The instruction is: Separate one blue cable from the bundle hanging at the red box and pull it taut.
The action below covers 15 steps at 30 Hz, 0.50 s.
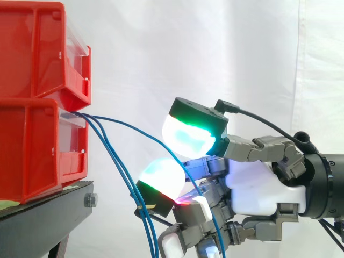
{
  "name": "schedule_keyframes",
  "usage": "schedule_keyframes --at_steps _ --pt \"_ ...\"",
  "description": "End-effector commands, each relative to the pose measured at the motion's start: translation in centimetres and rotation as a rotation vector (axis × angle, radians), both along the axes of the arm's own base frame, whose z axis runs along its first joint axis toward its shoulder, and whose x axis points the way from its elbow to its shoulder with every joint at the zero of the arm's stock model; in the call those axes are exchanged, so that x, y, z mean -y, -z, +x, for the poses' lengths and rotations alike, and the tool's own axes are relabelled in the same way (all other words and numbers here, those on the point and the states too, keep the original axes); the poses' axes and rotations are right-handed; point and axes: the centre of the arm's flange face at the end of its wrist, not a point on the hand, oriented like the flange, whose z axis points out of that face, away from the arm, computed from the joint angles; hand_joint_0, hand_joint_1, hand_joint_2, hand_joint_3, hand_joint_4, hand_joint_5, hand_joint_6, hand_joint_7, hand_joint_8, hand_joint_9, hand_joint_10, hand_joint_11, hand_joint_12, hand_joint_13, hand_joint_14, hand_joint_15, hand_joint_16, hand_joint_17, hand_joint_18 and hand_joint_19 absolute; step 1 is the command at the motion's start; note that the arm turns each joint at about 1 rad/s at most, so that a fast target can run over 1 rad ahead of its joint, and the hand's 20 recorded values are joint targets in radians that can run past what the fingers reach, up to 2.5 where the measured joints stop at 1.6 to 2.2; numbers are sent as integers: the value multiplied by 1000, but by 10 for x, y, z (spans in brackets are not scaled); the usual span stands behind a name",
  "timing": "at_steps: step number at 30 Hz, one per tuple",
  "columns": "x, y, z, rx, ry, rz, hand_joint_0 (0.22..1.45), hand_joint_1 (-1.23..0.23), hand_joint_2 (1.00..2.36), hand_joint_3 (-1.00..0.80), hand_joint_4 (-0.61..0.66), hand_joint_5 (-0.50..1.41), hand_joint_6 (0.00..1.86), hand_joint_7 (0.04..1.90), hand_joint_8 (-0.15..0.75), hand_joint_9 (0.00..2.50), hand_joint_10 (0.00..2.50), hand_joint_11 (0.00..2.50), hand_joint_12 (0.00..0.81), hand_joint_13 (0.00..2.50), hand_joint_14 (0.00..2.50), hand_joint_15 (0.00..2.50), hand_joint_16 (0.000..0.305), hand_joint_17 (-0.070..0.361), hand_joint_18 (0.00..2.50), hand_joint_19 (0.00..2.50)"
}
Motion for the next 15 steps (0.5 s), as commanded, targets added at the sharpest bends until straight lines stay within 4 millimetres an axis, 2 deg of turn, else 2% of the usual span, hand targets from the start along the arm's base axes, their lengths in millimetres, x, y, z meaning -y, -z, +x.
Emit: schedule_keyframes --at_steps 1,7,15 --pt "-1 1 0 -1 -1 0 616 -566 1013 -263 213 -208 849 1071 365 1002 16 1001 416 917 18 548 52 117 1039 684" --pt "-1 -1 0 1 -2 1 617 -620 1012 -175 196 -207 892 1027 387 1020 14 1013 435 945 15 551 56 126 1088 651" --pt "-1 -1 0 1 -2 1 637 -712 1013 -113 101 -203 896 1033 384 1030 14 1060 431 948 18 556 55 124 1083 639"
